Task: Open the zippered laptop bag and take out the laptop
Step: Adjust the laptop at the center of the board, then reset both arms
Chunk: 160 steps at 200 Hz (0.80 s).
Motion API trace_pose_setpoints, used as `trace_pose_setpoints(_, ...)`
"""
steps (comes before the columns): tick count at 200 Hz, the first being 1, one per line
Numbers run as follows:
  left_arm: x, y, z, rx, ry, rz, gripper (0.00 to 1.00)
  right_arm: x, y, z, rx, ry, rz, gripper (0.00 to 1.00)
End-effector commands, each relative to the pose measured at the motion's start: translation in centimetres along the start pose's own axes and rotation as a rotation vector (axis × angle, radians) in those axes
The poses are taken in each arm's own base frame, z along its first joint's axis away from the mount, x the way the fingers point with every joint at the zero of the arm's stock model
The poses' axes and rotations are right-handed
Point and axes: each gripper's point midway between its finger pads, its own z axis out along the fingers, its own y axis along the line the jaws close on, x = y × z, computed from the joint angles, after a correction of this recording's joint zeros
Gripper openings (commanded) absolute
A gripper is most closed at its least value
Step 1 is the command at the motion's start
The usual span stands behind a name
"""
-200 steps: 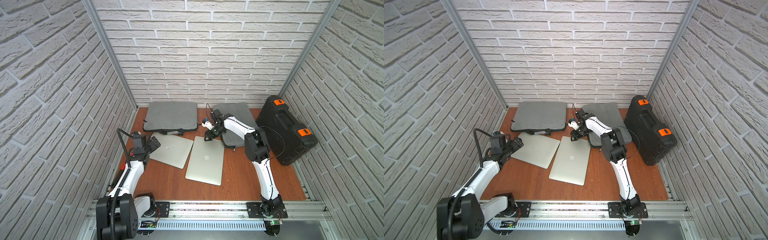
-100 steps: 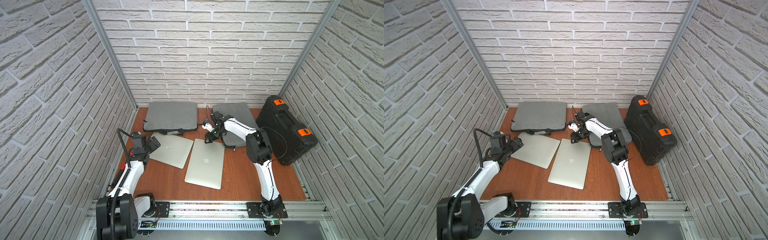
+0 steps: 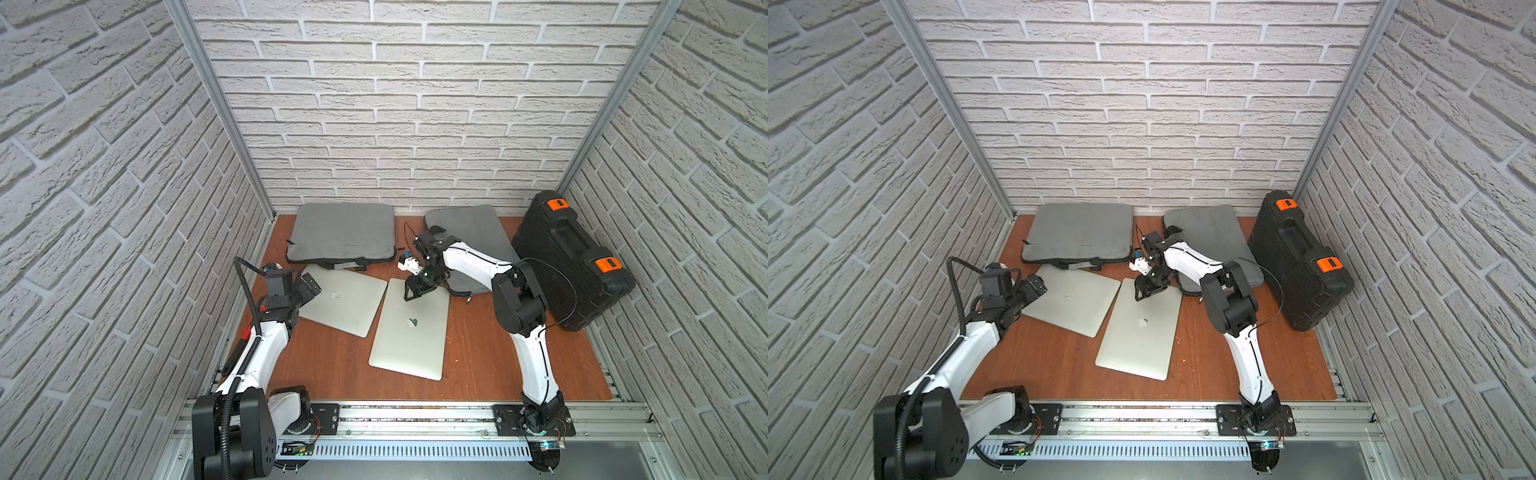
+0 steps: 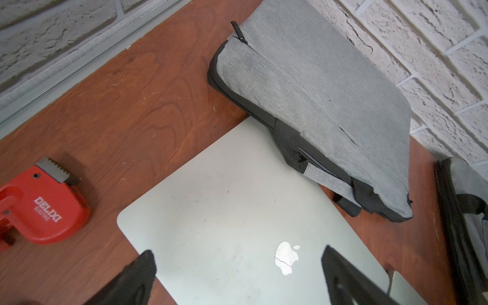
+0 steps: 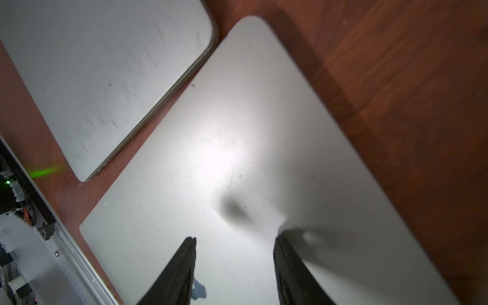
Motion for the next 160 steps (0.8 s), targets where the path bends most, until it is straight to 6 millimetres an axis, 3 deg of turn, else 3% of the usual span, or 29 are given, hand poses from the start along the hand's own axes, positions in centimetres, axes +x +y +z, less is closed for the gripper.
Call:
trace_pose_setpoints(1,-1.3,-0.6,-0.5,0.013,-0.045,0.006,0.98,1.4,0.4,-0.2,-0.009,0.034,0.037,0.49)
trace_pose_setpoints(28,-1.2,-0.6,-0.5,0.012,-0.041,0.006,0.98,0.7,0.7,-1.6,0.012,0.014,0.028,0.48)
trace_pose_setpoints(58,-1.6,-0.7,-1.3,0.019,-0.058,0.004,0.98,-0.5,1.7,-5.4,0.059,-0.061,0.012,0.48)
trace_pose_setpoints(87,-2.0,-0.4,-2.2,0.000,-0.082,0.005,0.98,-0.1,1.5,-8.3,0.144,-0.155,0.050,0.52)
trace_pose_setpoints(90,-2.0,-0.3,-2.3,-0.003,-0.085,0.005,0.98,-0.1,1.8,-9.5,0.154,-0.185,0.045,0.53)
trace_pose_setpoints(127,-2.4,0.6,-3.8,-0.031,-0.146,0.009,0.98,2.9,0.6,-13.3,0.296,-0.309,0.103,0.54)
trace_pose_setpoints(160,-2.6,1.6,-5.4,-0.061,-0.221,0.033,0.98,7.3,-2.0,-15.2,0.456,-0.391,0.177,0.54)
